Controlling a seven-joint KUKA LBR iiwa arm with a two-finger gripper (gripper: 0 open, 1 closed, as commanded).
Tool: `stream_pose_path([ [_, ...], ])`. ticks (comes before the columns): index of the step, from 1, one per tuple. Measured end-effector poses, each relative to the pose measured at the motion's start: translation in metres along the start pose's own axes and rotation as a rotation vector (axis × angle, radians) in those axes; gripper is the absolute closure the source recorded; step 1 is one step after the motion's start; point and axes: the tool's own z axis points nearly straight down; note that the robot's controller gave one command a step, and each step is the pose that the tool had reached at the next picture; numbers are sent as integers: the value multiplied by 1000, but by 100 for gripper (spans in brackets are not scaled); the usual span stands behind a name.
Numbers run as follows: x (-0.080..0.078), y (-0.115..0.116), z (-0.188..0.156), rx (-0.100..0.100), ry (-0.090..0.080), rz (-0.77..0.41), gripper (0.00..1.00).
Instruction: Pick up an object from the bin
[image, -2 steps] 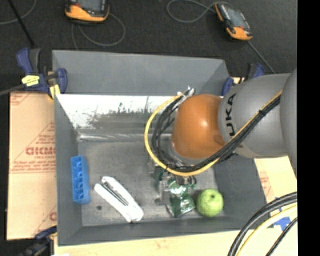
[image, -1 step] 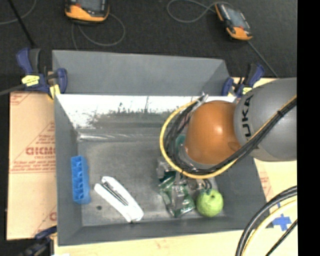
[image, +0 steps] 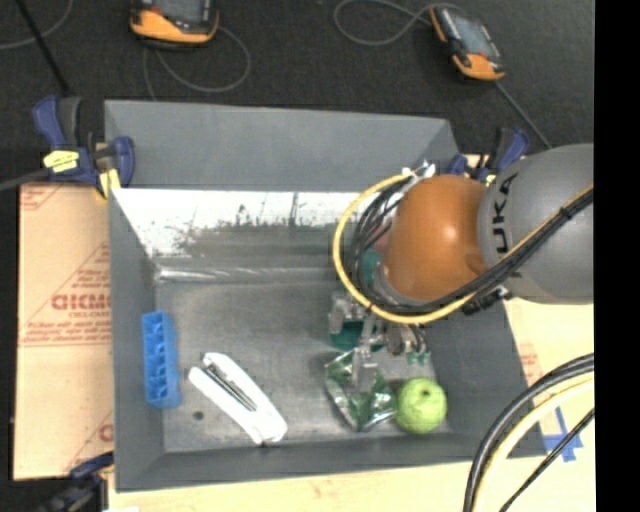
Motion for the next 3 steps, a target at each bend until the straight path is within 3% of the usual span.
stream_pose_path([
  [1,-13,-8,7,-1,-5,65,0],
  [2,24,-30,42,-1,-12,-24,0],
  [3,30,-58,66,-2,-3,147,100],
])
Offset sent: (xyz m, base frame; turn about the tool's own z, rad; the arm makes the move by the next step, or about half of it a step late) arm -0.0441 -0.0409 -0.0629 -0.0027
